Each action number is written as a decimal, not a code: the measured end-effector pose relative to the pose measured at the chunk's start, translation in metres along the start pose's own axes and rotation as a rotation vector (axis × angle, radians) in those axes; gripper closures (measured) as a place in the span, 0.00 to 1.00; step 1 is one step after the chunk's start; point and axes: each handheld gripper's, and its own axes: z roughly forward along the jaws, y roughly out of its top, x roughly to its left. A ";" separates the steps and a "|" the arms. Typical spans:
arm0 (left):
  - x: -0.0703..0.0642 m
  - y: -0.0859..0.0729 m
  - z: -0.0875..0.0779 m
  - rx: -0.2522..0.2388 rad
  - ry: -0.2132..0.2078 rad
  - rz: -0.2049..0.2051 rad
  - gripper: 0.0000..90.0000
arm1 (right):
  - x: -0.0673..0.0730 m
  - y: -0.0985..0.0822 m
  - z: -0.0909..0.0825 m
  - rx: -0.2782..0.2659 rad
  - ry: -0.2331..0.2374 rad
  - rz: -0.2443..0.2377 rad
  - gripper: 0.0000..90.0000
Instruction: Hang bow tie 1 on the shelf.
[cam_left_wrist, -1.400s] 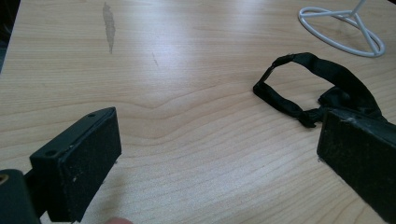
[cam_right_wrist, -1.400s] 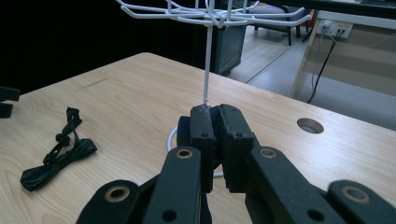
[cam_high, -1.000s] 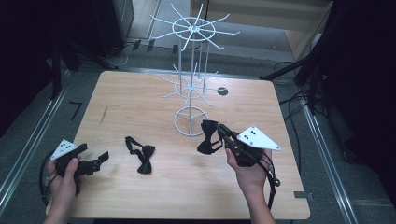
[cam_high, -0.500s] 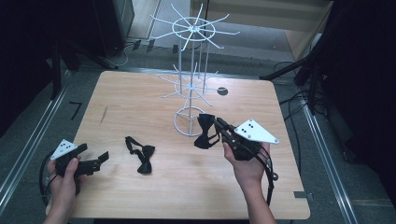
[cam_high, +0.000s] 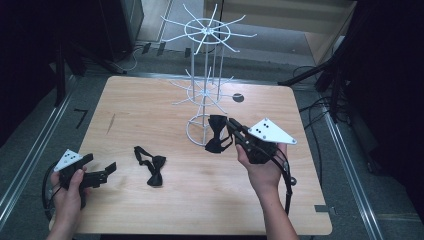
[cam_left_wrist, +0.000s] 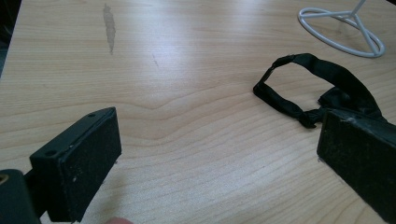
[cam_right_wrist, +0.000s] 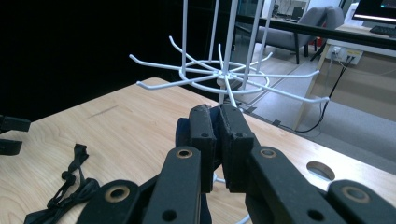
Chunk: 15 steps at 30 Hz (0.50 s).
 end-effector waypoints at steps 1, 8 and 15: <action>0.000 0.000 0.000 0.000 0.000 -0.001 0.00 | 0.000 0.000 0.000 0.000 0.000 0.000 0.96; 0.000 0.000 0.000 0.000 0.000 -0.001 0.00 | -0.006 0.007 0.005 -0.003 0.001 0.002 0.96; 0.000 0.000 0.000 0.000 -0.001 0.000 0.00 | -0.008 0.012 0.010 -0.002 -0.001 0.006 0.96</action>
